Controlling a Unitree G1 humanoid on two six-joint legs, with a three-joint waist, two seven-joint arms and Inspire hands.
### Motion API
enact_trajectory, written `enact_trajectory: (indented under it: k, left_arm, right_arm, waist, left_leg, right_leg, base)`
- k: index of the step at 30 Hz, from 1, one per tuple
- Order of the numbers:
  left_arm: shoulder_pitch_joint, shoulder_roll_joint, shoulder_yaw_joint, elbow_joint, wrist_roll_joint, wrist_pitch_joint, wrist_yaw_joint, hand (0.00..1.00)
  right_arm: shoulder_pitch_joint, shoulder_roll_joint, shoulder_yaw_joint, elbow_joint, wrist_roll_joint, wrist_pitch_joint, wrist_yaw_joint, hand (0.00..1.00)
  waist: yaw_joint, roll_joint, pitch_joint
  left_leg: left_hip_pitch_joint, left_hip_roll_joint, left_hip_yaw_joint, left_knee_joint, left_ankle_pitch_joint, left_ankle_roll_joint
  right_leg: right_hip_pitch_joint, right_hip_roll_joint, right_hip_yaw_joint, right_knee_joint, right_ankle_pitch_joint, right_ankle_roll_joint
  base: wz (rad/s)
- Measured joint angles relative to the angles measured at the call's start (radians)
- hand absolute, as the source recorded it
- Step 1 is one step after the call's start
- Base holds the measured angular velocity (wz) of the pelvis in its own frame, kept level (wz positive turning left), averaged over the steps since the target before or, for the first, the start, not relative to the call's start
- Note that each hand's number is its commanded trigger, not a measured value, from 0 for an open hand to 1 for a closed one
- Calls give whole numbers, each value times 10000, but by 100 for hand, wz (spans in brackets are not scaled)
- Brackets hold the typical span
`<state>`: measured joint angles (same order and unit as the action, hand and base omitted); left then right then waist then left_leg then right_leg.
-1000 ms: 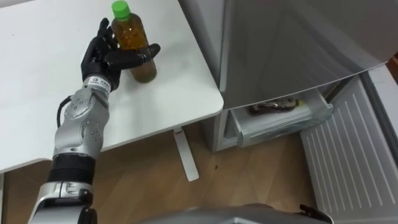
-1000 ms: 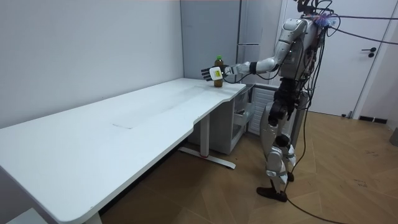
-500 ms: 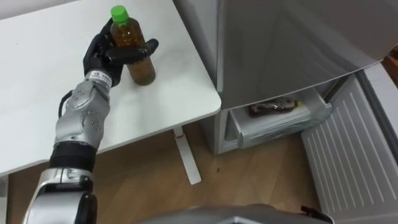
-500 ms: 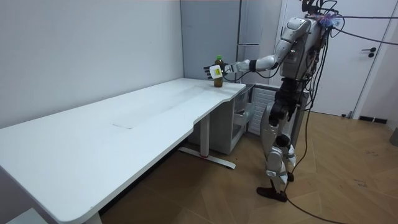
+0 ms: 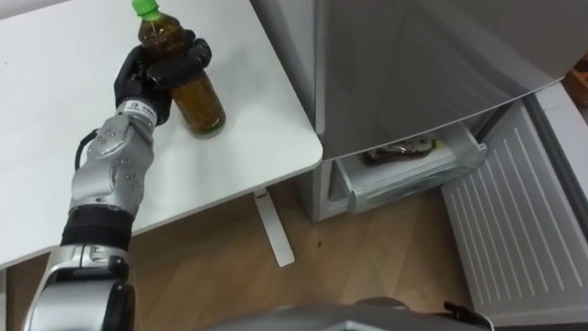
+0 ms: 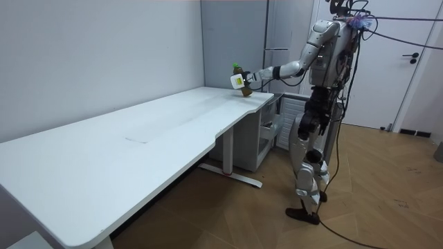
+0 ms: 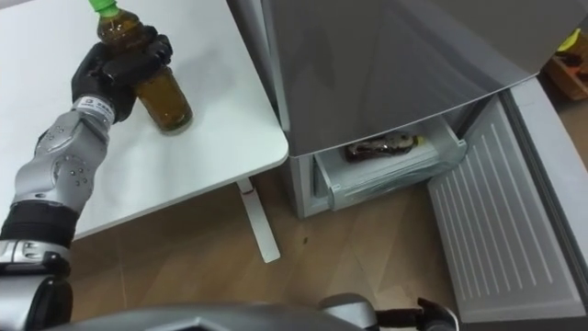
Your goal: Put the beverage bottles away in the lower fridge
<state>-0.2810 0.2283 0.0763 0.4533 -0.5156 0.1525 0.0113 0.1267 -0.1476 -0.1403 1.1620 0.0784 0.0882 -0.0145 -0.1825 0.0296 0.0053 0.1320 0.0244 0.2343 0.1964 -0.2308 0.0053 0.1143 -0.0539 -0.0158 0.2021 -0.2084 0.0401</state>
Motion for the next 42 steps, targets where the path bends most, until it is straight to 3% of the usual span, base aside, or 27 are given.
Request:
enact_trajectory:
  k: [14,17,23,27,30,34,36,42]
  left_arm:
    - [2,-52,-23,-39,35,0,-1,100]
    - [16,-221,-66,-457,72,1,2,100]
    - [224,-233,-469,-2058,81,-3,11,100]
    - [794,-323,-483,-3056,13,-50,3,100]
    - [1387,-624,-494,-3660,55,-50,2,100]
    - [1753,-805,-787,-4270,60,-50,1,100]
    - [2006,-797,-817,-4679,85,-49,-1,100]
    - [2612,-649,-779,-6060,-25,-50,-229,100]
  right_arm:
    - [-304,-27,222,171,-58,-30,274,0]
    - [-264,-55,419,58,-26,-52,291,0]
    - [-210,-90,774,-139,-195,-82,226,0]
    - [-285,-32,972,-303,-519,-261,88,0]
    - [-258,10,1204,-487,-564,-335,45,0]
    - [-288,114,1582,-1111,-817,-339,58,0]
    - [-403,216,1589,-1267,-836,-385,74,0]
    - [-543,287,1655,-1549,-1079,-439,521,0]
  waist:
    - [25,-50,38]
    - [215,-69,41]
    - [525,-108,32]
    - [575,-122,35]
    - [602,-204,14]
    - [1026,-358,-36]
    - [1137,-370,-44]
    - [1399,-368,-58]
  left_leg:
    - [-53,-1,-1,5,0,0]
    - [-185,1,15,17,1,-1]
    - [-156,2,-25,4,2,-1]
    - [33,2,-321,-71,7,-6]
    - [116,3,-459,-94,7,-6]
    - [-43,0,-547,-83,11,-12]
    - [-60,-6,-591,-67,10,-12]
    - [-232,-37,-1037,86,16,-21]
  right_leg:
    - [-53,4,32,15,0,-1]
    - [-126,5,28,20,9,-9]
    - [-105,4,-36,9,10,-9]
    - [64,23,-209,-4,9,-10]
    - [224,27,-350,-31,9,-10]
    - [93,15,-464,-27,9,-10]
    - [109,5,-525,-29,10,-11]
    - [273,-84,-1379,-173,10,-11]
  base:
    - [0]
    - [0]
    - [0]
    - [0]
    - [11]
    - [6]
    - [10]
    - [24]
